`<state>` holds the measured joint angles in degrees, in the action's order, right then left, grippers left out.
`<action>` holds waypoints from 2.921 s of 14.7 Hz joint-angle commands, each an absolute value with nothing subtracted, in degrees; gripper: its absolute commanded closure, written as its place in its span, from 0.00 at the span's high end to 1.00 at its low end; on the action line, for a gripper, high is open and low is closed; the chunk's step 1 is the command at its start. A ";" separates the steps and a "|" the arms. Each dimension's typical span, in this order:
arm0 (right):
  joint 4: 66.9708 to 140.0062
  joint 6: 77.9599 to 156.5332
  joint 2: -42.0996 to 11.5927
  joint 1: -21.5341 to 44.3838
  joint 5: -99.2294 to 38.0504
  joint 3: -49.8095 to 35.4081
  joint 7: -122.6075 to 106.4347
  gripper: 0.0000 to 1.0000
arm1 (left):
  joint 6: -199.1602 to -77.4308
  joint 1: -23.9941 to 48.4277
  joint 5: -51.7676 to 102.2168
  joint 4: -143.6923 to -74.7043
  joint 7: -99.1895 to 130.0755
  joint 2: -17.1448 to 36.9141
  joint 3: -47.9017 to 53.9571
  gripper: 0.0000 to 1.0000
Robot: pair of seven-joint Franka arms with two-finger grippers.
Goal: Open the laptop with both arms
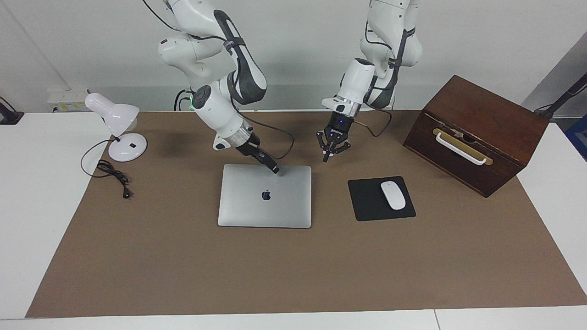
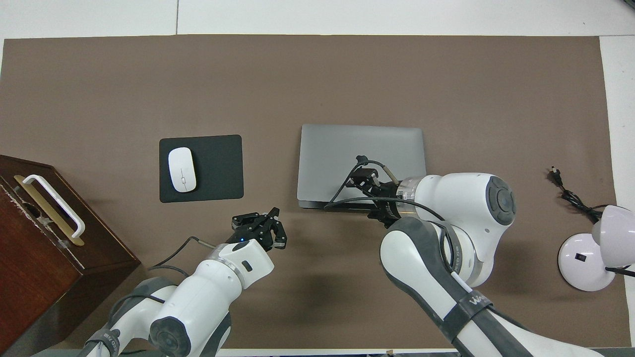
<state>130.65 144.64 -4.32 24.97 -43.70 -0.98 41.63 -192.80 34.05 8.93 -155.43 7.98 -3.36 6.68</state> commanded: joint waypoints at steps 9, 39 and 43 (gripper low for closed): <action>131.04 145.63 -4.13 24.87 -45.35 -1.05 38.50 1.00 | -200.83 39.90 13.71 -148.81 8.26 8.60 5.63 0.00; 129.99 145.90 -4.75 24.26 -45.35 -1.05 36.75 1.00 | -200.83 38.32 13.45 -140.89 3.16 17.93 4.66 0.00; 129.64 146.07 -5.10 24.08 -45.35 -1.05 36.39 1.00 | -200.83 38.32 13.45 -140.89 2.99 17.93 4.66 0.00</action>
